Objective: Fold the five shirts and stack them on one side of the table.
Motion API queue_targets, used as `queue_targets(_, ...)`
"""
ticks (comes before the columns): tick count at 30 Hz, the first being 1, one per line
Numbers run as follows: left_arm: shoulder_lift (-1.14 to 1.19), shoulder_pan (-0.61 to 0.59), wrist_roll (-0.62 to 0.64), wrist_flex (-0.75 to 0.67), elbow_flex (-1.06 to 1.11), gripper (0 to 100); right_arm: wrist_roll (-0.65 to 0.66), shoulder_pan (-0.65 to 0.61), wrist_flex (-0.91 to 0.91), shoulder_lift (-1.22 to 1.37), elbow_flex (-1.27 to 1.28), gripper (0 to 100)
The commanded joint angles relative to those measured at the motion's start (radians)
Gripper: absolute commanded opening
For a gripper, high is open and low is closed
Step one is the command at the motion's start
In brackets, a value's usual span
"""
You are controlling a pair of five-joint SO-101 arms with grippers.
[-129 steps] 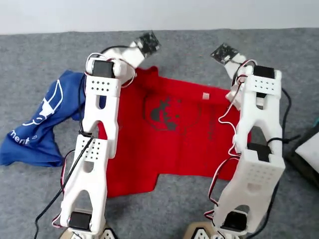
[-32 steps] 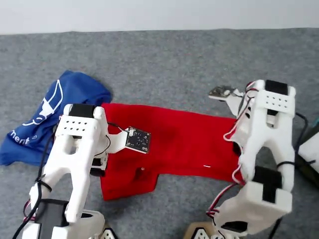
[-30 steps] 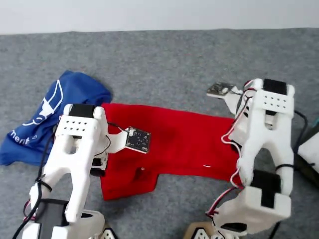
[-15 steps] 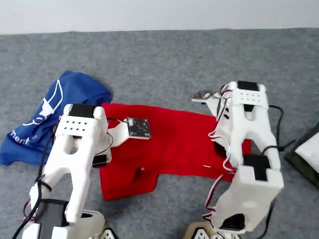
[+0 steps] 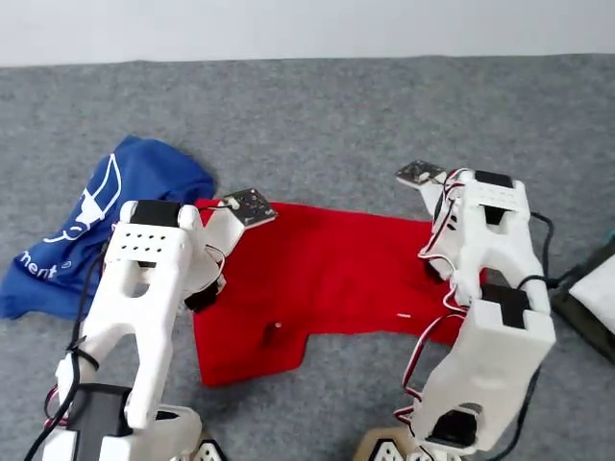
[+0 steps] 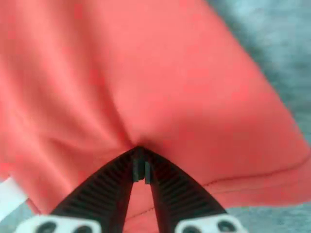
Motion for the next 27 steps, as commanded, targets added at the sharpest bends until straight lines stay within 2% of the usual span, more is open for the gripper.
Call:
queue_targets(1, -0.043, 0.003, 0.032, -0.009, -0.024, 0, -0.009, 0.025, -0.082, -0.002, -0.038, 1.0)
queue_targets(7, -0.043, -0.003, 0.080, -0.003, -0.068, 0, -0.009, 0.025, -0.061, -0.012, -0.135, 1.0)
queue_targets(12, -0.043, 0.005, 0.080, 0.058, -0.077, 0, -0.011, 0.005, 0.142, -0.079, -0.224, 1.6)
queue_targets(18, -0.043, 0.015, 0.080, 0.153, -0.189, 0, -0.017, -0.005, 0.300, -0.193, -0.242, 11.2)
queue_targets(21, -0.043, 0.055, 0.081, 0.158, -0.179, 0, -0.017, -0.005, 0.371, -0.232, -0.242, 11.0)
queue_targets(27, -0.044, 0.215, 0.084, 0.157, -0.039, 0, -0.017, -0.025, 0.522, -0.297, -0.238, 2.1)
